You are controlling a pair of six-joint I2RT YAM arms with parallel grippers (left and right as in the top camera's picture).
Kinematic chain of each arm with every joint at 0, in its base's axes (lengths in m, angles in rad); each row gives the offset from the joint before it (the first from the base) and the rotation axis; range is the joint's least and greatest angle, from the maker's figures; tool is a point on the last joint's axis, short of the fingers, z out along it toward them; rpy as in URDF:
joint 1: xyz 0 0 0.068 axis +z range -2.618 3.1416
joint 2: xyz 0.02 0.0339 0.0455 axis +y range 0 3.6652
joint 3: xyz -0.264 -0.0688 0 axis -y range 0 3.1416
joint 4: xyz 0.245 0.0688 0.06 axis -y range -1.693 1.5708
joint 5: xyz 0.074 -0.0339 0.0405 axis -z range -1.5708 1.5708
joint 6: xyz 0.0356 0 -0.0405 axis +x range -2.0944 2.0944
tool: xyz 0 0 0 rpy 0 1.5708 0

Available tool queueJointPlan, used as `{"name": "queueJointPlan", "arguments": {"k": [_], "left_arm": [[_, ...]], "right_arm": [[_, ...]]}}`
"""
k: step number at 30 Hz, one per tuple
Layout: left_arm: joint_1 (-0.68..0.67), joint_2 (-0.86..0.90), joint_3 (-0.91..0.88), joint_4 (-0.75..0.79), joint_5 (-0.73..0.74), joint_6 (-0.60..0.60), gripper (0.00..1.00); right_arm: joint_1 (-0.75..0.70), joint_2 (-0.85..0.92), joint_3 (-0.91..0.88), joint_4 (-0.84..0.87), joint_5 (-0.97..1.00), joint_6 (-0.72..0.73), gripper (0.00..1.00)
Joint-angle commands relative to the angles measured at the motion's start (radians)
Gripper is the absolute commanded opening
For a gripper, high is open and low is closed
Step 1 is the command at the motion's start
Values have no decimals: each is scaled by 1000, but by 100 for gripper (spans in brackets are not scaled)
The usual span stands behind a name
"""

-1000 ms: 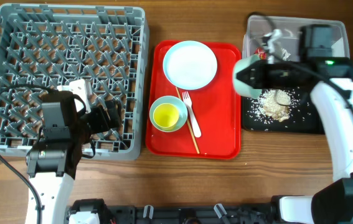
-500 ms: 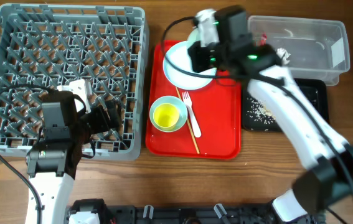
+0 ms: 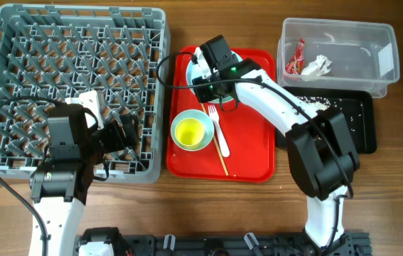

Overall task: Sort waste into correct bins and load items into the dishwasher rack
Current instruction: 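Place the emptied green bowl onto the white plate with the right gripper, then grasp the yellow cup from the blue bowl with the right gripper and lift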

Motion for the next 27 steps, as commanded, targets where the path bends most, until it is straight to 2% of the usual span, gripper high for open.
{"name": "queueJointPlan", "arguments": {"k": [1, 3, 4, 5, 11, 15, 18, 22, 25, 27], "left_arm": [[5, -2, 19, 0, 16, -2, 100], [4, -2, 19, 0, 16, -2, 100], [4, -2, 19, 0, 16, -2, 100], [4, -2, 19, 0, 16, -2, 100], [4, -2, 19, 0, 16, -2, 100], [4, -2, 19, 0, 16, -2, 100], [4, -2, 19, 0, 16, -2, 100], [4, -2, 19, 0, 16, -2, 100], [4, -2, 19, 0, 16, -2, 100], [4, -2, 19, 0, 16, -2, 100]], "right_arm": [[-1, 19, 5, -37, 6, 18, 27], [-1, -13, 11, -58, 6, 18, 34], [-3, -32, 16, -70, 6, 18, 40], [-7, -66, 27, -92, 6, 18, 50], [-17, -237, 82, -235, -29, 35, 63], [20, -244, 71, -405, -111, 97, 64], [48, -230, 37, -445, -101, 114, 64], [60, -227, -59, -408, -69, 194, 64], [60, -220, -174, -302, -110, 220, 58], [61, -215, -203, -263, -138, 220, 57]]}}
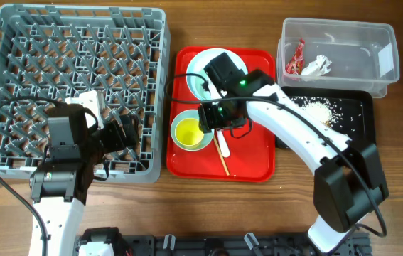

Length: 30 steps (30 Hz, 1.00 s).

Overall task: Sort waste into correct bins and load items into the dishwasher rack
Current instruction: 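Grasp the yellow cup from the blue bowl with the right gripper and lift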

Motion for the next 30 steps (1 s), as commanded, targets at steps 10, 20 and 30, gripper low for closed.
{"name": "queueJointPlan", "arguments": {"k": [10, 20, 30], "left_arm": [[5, -2, 19, -1, 16, -2, 100], [4, -2, 19, -5, 16, -2, 100], [4, -2, 19, -5, 16, -2, 100]], "right_arm": [[17, 70, -70, 86, -40, 84, 43], [40, 82, -66, 113, -36, 128, 29], [8, 55, -20, 32, 10, 127, 9]]}}
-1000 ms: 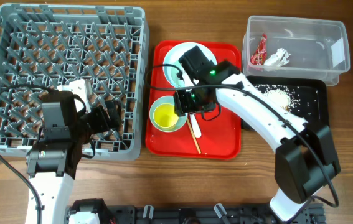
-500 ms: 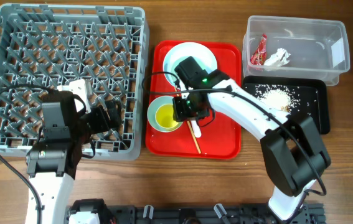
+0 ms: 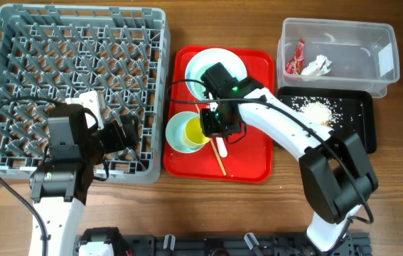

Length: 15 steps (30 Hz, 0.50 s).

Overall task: Sort waste into correct bins and load items into the dishwasher rack
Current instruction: 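Grasp the yellow cup from the blue bowl with the right gripper and lift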

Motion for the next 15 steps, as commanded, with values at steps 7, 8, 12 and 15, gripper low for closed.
{"name": "queueJointPlan", "arguments": {"k": [7, 8, 12, 15], "left_arm": [[4, -2, 19, 0, 16, -2, 100], [4, -2, 19, 0, 16, -2, 100], [4, -2, 19, 0, 16, -2, 100], [4, -2, 19, 0, 21, -2, 100]], "right_arm": [[-2, -32, 24, -5, 14, 0, 4], [-2, -35, 25, -7, 5, 0, 4], [-8, -87, 60, -23, -5, -8, 4], [-18, -139, 115, -31, -38, -52, 4]]}}
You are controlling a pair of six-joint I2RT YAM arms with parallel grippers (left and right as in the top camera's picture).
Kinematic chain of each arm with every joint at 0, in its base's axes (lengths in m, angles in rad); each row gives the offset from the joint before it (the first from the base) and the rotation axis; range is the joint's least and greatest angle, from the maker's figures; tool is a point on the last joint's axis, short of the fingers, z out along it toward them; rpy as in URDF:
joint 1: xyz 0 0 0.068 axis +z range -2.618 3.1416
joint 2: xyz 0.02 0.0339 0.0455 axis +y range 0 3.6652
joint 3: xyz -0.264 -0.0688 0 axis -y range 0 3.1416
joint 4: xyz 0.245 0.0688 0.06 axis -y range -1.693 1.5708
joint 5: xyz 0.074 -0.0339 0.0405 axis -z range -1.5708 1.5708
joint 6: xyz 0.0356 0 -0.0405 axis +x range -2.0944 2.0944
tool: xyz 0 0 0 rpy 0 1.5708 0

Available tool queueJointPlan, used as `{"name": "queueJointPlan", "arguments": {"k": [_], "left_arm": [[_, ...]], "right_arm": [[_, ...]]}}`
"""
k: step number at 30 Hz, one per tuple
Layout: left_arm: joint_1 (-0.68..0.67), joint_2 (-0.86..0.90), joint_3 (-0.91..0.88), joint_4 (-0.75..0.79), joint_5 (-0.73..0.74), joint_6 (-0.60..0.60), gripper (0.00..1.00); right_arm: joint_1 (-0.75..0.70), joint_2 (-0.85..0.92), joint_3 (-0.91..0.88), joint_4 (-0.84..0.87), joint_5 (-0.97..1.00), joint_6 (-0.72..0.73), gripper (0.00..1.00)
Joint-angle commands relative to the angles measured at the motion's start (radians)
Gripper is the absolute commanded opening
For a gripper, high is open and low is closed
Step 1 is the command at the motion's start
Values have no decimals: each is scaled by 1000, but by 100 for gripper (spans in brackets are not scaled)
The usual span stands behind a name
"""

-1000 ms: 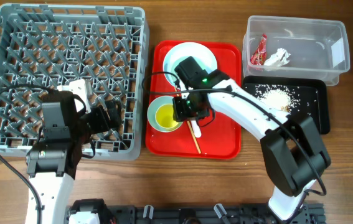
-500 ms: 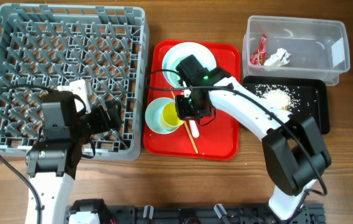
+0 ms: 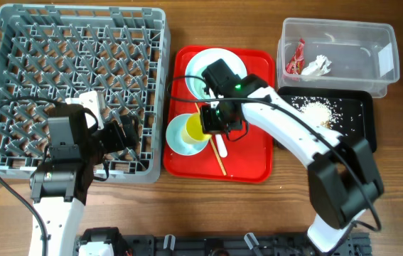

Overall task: Sort waste into correct bins and load items into the dishwasher rack
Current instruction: 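Grasp the yellow cup from the blue bowl with the right gripper and lift, then hand the yellow cup from the right gripper to the left gripper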

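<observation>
A bowl (image 3: pixel 181 138) with a yellow inside and a pale outside is at the red tray's (image 3: pixel 247 160) left edge, tipped up and leaning left. My right gripper (image 3: pixel 210 121) is shut on its right rim. Behind it on the tray lies a white plate (image 3: pixel 208 62). A white fork (image 3: pixel 220 146) and a wooden chopstick (image 3: pixel 222 162) poke out from under the gripper. The grey dishwasher rack (image 3: pixel 73 78) fills the left side. My left gripper (image 3: pixel 125 134) hovers open over the rack's front right corner, holding nothing.
At the back right, a clear bin (image 3: pixel 382 64) holds a red wrapper (image 3: pixel 297 57) and a crumpled tissue (image 3: pixel 318 66). In front of it, a black tray (image 3: pixel 361 121) holds scattered rice (image 3: pixel 316 110). A small white piece (image 3: pixel 91 101) lies in the rack.
The right gripper still grips the bowl's rim at nearly the same spot. The right arm's lower links have swung a little to the right. The left arm is unchanged.
The right gripper was first over the white plate at the tray's back. Then it was down at the right rim of the bowl, which sat flat. Later the bowl was tipped and shifted toward the tray's left edge in its grip, and it stays so.
</observation>
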Motion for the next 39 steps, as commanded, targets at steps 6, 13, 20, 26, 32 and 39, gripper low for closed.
{"name": "queueJointPlan", "arguments": {"k": [6, 13, 20, 26, 32, 39], "left_arm": [[4, -2, 19, 10, 195, -2, 100], [4, 6, 19, 212, 587, -3, 100], [4, 51, 19, 447, 883, -51, 100], [4, 62, 19, 586, 944, -56, 100], [4, 63, 19, 718, 989, -139, 100], [4, 64, 19, 755, 1058, -164, 100]], "right_arm": [[-120, -155, 107, 12, -174, -17, 4], [-270, -154, 106, 106, -661, -44, 4], [-269, -154, 106, 170, -968, -43, 4], [-268, -154, 106, 184, -1097, -43, 4], [-223, -154, 106, 195, -1130, -41, 4], [-172, -154, 106, 232, -1157, -14, 4]]}}
